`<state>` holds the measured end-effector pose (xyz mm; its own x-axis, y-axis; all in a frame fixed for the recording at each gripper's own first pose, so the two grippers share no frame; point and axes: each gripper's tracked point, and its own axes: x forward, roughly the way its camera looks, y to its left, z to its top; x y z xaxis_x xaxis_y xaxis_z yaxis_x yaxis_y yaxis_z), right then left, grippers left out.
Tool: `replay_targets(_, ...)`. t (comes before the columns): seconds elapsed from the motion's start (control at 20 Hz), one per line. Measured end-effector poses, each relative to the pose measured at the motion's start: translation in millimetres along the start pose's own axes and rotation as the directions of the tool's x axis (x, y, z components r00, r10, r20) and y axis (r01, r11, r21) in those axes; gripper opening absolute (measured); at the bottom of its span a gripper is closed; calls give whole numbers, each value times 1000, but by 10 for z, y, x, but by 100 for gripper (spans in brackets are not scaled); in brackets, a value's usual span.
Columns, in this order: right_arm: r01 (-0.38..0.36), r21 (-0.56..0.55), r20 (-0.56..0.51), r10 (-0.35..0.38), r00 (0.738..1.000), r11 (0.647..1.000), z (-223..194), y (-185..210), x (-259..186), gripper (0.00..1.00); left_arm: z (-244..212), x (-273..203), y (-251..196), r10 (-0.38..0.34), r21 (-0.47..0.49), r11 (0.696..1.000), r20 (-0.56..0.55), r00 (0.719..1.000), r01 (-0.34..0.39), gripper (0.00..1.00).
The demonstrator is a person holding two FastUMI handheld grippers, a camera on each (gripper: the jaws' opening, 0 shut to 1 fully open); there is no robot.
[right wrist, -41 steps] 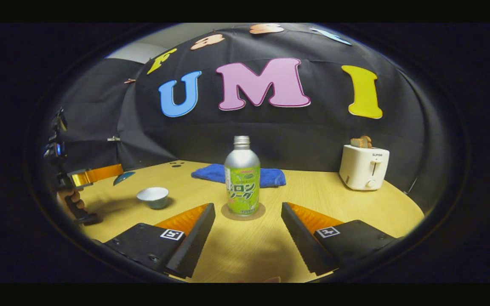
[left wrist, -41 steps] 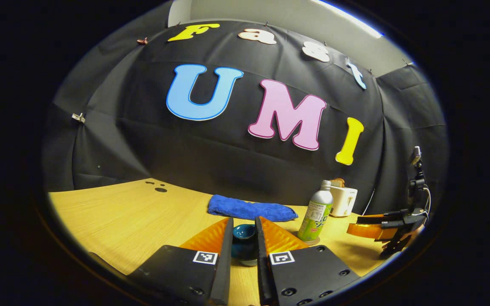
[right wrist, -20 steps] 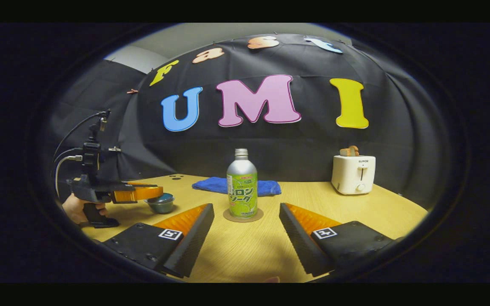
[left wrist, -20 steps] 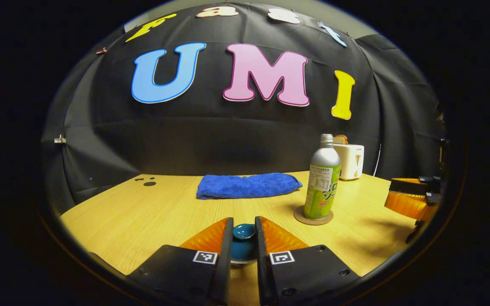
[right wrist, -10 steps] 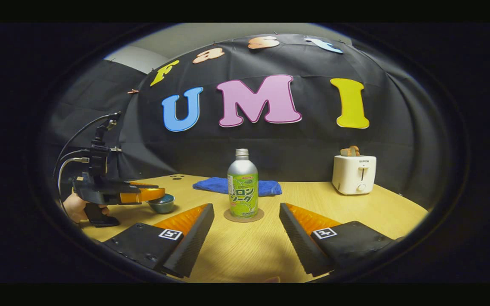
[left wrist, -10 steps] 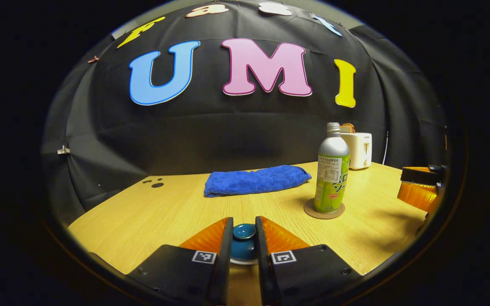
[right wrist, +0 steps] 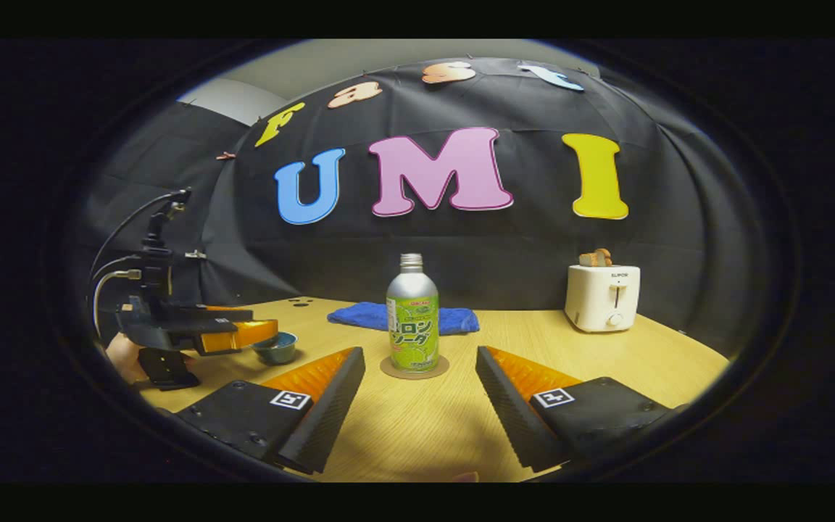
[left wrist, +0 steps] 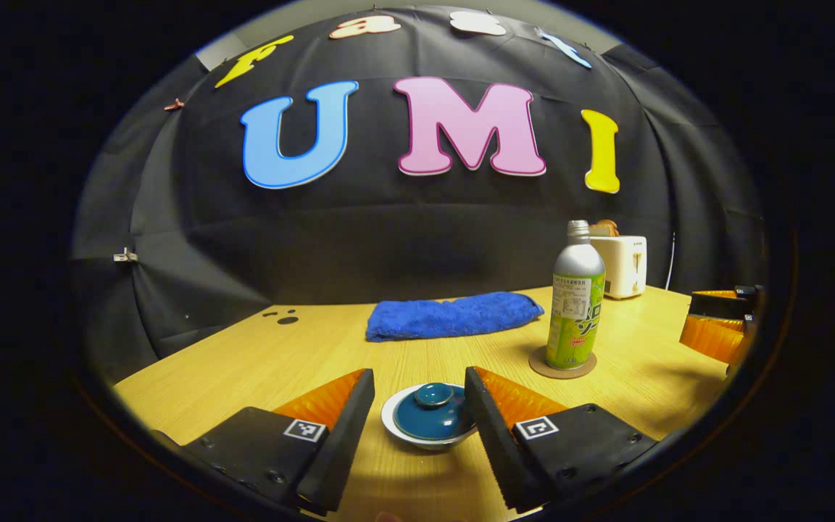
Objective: Open the teacup lid with one hand, grasp the water bottle and pour water into the teacup with the other hand; after pouring, place the water bottle on the coaster and then close the teacup lid.
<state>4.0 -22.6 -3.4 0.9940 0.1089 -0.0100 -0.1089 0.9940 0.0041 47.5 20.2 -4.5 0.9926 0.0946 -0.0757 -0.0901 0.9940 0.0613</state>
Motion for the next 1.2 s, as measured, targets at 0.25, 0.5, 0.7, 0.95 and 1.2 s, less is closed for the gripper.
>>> replay_targets(0.25, 13, -1, 1, -13, 1000, 1000, -2, -25, 1, 95, 81, -154, 6, 24, -47, 999, 75, 997, -20, 90)
replay_targets(0.5, 35, -1, 2, -35, 999, 999, 3, -63, 2, 95, 69, -205, 4, 32, -60, 998, 72, 997, -28, 94)
replay_targets(0.7, 31, -1, 1, -31, 1000, 1000, 2, -54, -1, 95, 65, -200, 9, 41, -61, 997, 69, 997, -37, 94)
replay_targets(0.95, 31, -1, 1, -31, 1000, 1000, 2, -51, 8, 95, 74, -201, 11, 40, -61, 998, 70, 997, -36, 93)
replay_targets(1.2, 21, -1, 3, -21, 1000, 1000, 1, -26, -7, 95, 73, -206, -33, 18, -59, 998, 71, 997, -13, 93)
